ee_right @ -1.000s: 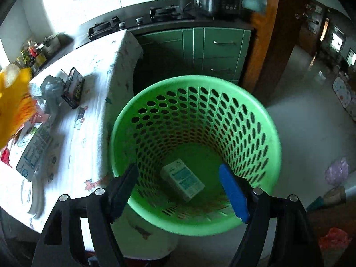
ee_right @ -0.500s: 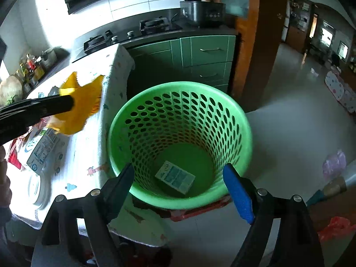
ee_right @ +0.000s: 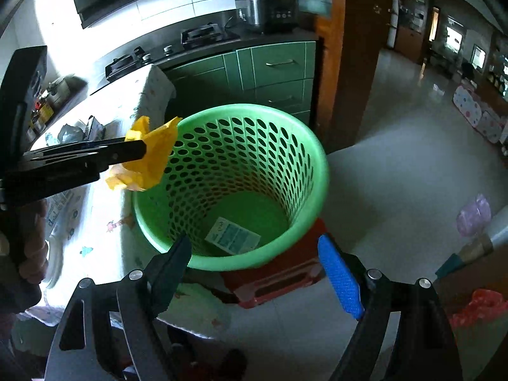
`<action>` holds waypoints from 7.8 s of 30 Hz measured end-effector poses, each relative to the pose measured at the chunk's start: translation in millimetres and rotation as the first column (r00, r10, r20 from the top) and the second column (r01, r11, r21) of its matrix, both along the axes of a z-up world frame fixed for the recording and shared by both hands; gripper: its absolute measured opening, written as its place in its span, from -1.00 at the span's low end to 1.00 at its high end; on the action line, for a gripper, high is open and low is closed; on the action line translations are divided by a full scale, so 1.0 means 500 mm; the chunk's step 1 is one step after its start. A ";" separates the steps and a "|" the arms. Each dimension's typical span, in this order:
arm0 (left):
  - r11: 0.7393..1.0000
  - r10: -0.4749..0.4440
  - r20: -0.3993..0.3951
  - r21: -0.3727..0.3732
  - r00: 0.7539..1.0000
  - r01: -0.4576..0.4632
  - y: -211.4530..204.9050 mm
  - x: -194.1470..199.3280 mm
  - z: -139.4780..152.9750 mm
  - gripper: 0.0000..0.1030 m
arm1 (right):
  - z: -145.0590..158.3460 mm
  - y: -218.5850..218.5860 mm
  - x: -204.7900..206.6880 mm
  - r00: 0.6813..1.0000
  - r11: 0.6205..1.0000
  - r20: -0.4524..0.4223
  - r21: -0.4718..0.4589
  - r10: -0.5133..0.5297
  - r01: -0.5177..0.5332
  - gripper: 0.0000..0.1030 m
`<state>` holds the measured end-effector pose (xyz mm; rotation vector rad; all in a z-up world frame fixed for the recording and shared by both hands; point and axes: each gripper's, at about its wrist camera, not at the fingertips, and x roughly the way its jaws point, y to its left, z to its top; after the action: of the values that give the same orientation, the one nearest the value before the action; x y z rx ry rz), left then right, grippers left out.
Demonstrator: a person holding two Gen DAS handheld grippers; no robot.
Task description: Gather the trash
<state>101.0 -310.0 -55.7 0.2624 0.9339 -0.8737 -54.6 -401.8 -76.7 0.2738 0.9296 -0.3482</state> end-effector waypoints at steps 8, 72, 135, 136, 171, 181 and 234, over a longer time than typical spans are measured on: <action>1.000 -0.004 0.021 -0.005 1.000 0.004 0.001 -0.002 0.003 0.20 | 0.000 -0.010 -0.005 1.000 1.000 0.006 0.004 -0.006 0.006 0.60; 0.843 0.537 -0.035 -0.035 0.843 -0.538 0.628 0.143 0.033 0.16 | 0.033 0.428 0.509 0.874 0.871 0.097 0.079 0.477 -0.484 0.30; 0.809 0.544 -0.230 -0.112 0.807 -0.577 0.647 0.120 0.004 -0.22 | 0.094 0.399 0.384 0.869 0.882 0.184 0.021 0.459 -0.471 -0.59; 0.807 0.545 -0.236 -0.112 0.804 -0.580 0.648 0.123 0.004 -0.22 | 0.094 0.398 0.382 0.869 0.882 0.184 0.020 0.460 -0.471 -0.59; 0.756 0.602 -0.294 -0.088 0.742 -0.648 0.604 0.144 -0.034 -0.65 | 0.097 0.367 0.349 0.881 0.896 0.192 0.016 0.433 -0.443 -0.59; 0.773 0.586 -0.212 -0.144 0.782 -0.618 0.609 0.125 0.016 -0.87 | 0.106 0.355 0.333 0.883 0.900 0.202 0.011 0.424 -0.435 -0.69; 0.984 0.133 -0.161 -0.097 0.978 -0.150 0.095 0.052 0.049 -0.86 | 0.102 -0.005 0.074 0.983 1.000 0.185 -0.021 -0.009 0.013 0.03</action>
<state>127.0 -262.6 -31.1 0.0337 1.0320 -0.8176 -17.8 -404.0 -25.8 0.2859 0.7414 -0.3370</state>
